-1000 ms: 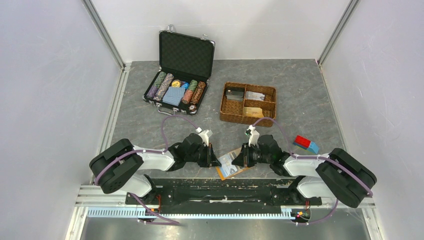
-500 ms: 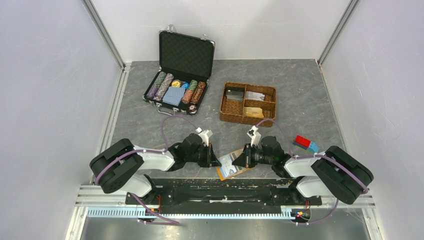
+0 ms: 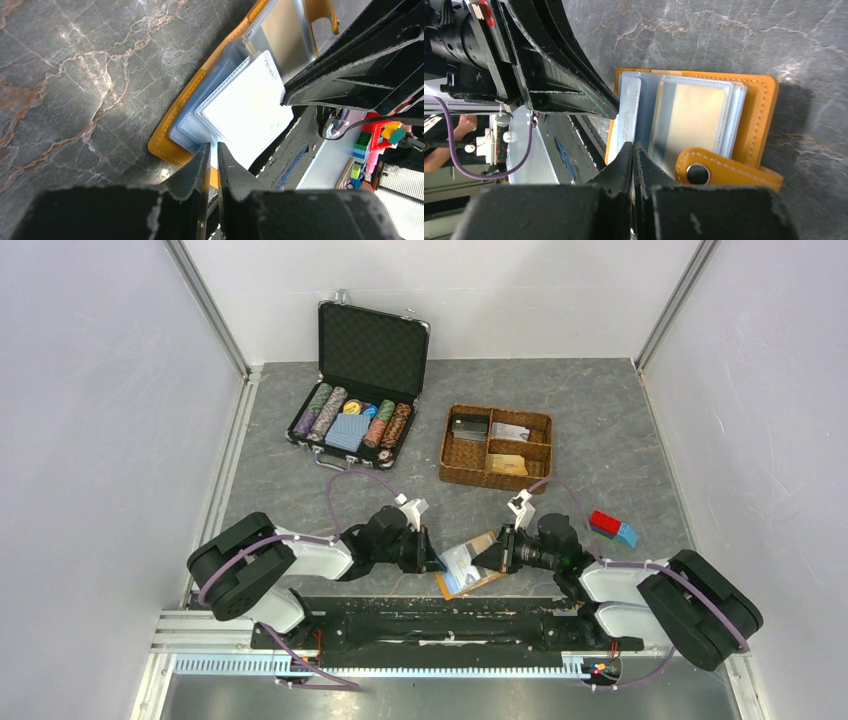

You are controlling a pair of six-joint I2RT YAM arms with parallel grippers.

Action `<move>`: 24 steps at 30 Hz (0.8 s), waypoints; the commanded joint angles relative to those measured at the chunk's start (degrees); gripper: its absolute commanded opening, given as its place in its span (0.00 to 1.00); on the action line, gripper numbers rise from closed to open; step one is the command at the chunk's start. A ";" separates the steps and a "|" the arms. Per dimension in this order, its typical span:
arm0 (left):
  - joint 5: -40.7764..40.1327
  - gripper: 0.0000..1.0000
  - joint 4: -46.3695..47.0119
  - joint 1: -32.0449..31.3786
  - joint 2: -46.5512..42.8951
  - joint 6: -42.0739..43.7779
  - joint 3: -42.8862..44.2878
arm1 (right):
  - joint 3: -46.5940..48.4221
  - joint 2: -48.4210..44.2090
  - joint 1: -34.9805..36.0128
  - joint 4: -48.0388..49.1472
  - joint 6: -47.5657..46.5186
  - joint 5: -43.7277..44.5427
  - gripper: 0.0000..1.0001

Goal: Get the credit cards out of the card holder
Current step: Remove the credit card from the card holder.

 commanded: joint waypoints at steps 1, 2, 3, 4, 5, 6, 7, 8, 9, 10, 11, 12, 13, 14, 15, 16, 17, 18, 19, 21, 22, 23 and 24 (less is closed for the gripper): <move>-3.36 0.19 -5.72 -0.06 3.15 3.16 -0.49 | 0.03 -3.09 -2.22 -2.93 -2.69 -1.47 0.00; -3.33 0.19 -5.72 -0.05 3.22 3.20 -0.40 | 0.39 -3.79 -2.57 -4.13 -3.39 -1.25 0.00; -3.43 0.19 -5.84 -0.03 3.20 3.21 -0.32 | 1.00 -4.42 -3.07 -6.21 -4.37 -1.03 0.00; -3.50 0.19 -5.90 -0.01 3.17 3.29 -0.23 | 1.32 -5.07 -3.55 -7.79 -5.27 -0.69 0.00; -3.60 0.19 -6.01 -0.05 3.20 3.27 -0.23 | 1.71 -5.97 -4.12 -9.31 -5.86 -0.47 0.00; -3.56 0.19 -6.03 -0.06 3.25 3.29 -0.23 | 1.97 -6.73 -4.62 -10.51 -6.48 -0.13 0.00; -3.55 0.19 -6.00 -0.06 3.37 3.30 -0.23 | 2.47 -7.55 -5.12 -12.17 -6.86 0.25 0.00; -3.57 0.19 -6.04 -0.06 3.42 3.38 -0.23 | 3.04 -8.18 -5.41 -13.78 -7.57 0.59 0.00; -3.51 0.20 -5.94 -0.01 3.54 3.43 -0.17 | 3.50 -8.64 -5.77 -14.98 -8.19 0.70 0.00; -3.61 0.20 -5.91 -0.03 3.65 3.47 -0.14 | 3.93 -9.27 -6.12 -16.07 -8.63 0.75 0.00; -3.56 0.20 -5.90 -0.06 3.83 3.54 -0.06 | 4.02 -9.72 -6.30 -16.53 -8.64 0.66 0.00; -3.36 0.20 -5.83 0.02 3.87 3.56 0.04 | 4.13 -10.30 -6.65 -16.86 -8.75 0.49 0.00; -3.21 0.20 -5.66 -0.04 3.94 3.56 0.12 | 4.30 -10.69 -6.91 -17.38 -9.00 0.23 0.00; -3.10 0.20 -5.56 -0.06 3.82 3.56 0.13 | 4.57 -11.19 -7.24 -18.05 -9.38 -0.05 0.00; -2.92 0.21 -5.55 -0.01 3.66 3.55 0.23 | 4.92 -11.60 -7.67 -18.93 -9.67 -0.24 0.00; -2.88 0.21 -5.66 -0.05 3.50 3.49 0.34 | 5.34 -11.89 -8.14 -19.84 -10.22 -0.45 0.00; -2.69 0.22 -5.92 -0.05 3.11 3.52 0.53 | 5.84 -12.39 -8.73 -20.90 -10.79 -0.60 0.00; -2.57 0.23 -6.34 -0.06 2.83 3.56 0.78 | 6.33 -12.81 -9.17 -21.97 -11.24 -0.66 0.00; -2.26 0.24 -6.78 -0.04 2.37 3.56 1.11 | 6.83 -13.38 -9.66 -22.74 -11.79 -0.90 0.00; -1.65 0.27 -7.74 -0.06 0.89 3.56 1.79 | 8.04 -14.11 -10.52 -24.79 -12.90 -1.88 0.00; -1.54 0.30 -8.38 -0.06 0.24 3.56 2.22 | 8.68 -14.37 -10.86 -25.68 -13.31 -2.32 0.00; -1.77 0.35 -9.50 -0.01 -0.79 3.62 2.67 | 9.46 -14.49 -11.12 -26.38 -13.65 -2.67 0.00; -2.32 0.40 -10.63 -0.05 -1.68 3.62 3.35 | 9.99 -14.62 -11.38 -27.06 -14.24 -3.02 0.00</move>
